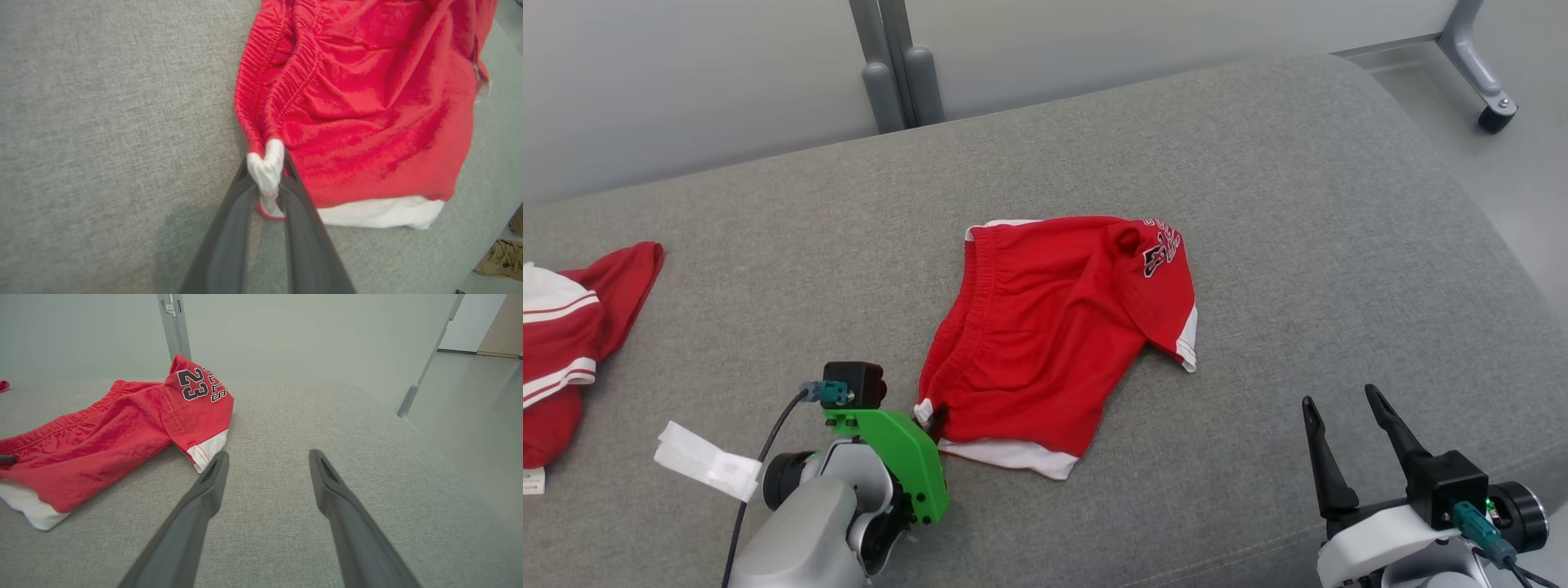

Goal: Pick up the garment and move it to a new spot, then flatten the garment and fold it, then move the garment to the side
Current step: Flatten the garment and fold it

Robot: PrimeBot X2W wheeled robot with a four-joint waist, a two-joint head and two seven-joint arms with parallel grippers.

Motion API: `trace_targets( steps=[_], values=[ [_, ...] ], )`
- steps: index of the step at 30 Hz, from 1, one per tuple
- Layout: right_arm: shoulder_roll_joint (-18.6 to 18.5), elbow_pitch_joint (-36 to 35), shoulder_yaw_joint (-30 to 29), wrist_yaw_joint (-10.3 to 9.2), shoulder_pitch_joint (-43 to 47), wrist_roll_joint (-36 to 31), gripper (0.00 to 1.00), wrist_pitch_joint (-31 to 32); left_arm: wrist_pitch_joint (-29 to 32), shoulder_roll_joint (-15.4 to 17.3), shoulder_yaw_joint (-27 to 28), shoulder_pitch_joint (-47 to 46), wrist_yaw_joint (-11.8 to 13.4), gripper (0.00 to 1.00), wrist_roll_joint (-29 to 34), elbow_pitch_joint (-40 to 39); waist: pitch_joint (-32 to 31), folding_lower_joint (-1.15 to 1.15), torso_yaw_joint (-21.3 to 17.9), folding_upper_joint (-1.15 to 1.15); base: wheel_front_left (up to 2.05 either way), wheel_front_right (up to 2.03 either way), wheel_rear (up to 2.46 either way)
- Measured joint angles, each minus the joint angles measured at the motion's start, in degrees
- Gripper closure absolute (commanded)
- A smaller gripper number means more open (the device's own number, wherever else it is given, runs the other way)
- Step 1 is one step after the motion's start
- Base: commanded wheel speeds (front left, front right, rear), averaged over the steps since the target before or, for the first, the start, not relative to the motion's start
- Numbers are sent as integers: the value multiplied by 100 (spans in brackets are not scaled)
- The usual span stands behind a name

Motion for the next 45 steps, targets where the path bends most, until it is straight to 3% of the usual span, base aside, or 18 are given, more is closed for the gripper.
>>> trace_targets(
  steps=[1,2,9,10,13,16,17,20,23,26,29,33,37,45],
  values=[
    [8,3,1,0,-1,0,0,0,12,-19,-13,-16,0,85,-90,-24,0,0,12,0,0,0,0],
    [15,5,4,0,-1,0,0,0,48,-33,-57,-49,0,100,-118,-90,-1,0,26,0,0,0,0],
    [65,-3,112,0,-127,13,0,0,334,-374,-81,-436,1,100,-1026,-1482,84,0,92,0,0,0,0],
    [87,11,169,0,-195,102,0,0,377,-445,47,-473,33,100,-1528,-1950,112,0,75,0,0,0,0],
    [89,-15,346,0,-357,366,0,0,265,-422,-146,-720,379,100,-1618,-2609,139,0,-17,0,0,0,0],
    [99,-29,609,0,-524,664,0,0,42,-458,-423,-826,931,100,-2364,-3233,176,0,-175,0,0,0,0],
    [99,-29,609,0,-524,664,0,0,42,-458,-423,-826,931,100,-2364,-3233,176,0,-175,0,0,0,0],
    [97,-34,802,0,-684,910,0,0,-524,-446,-661,-1141,1523,100,-2806,-3517,226,0,-381,0,0,0,0],
    [97,-36,898,0,-768,1089,0,0,-1291,-463,-823,-1484,1925,100,-3250,-3553,282,0,-607,0,0,0,0],
    [94,-32,962,0,-775,1254,0,0,-1780,-454,-912,-1754,2176,100,-3680,-3360,349,0,-829,0,0,0,0],
    [92,-2,979,0,-764,1319,0,0,-1878,-463,-722,-1968,2338,100,-3843,-3152,423,0,-1024,0,0,0,0],
    [94,65,983,0,-704,1321,0,0,-1903,-468,370,-1982,2488,100,-3092,-2972,559,0,-1170,0,0,0,0],
    [93,71,886,0,-679,1317,0,0,-1908,-456,1330,-1401,2568,100,-2156,-2800,674,0,-1188,0,0,0,0],
    [93,120,800,-1,-660,1152,0,0,-1908,-456,2685,-282,2228,100,-891,-2641,710,0,-836,0,0,0,0]
  ],
)
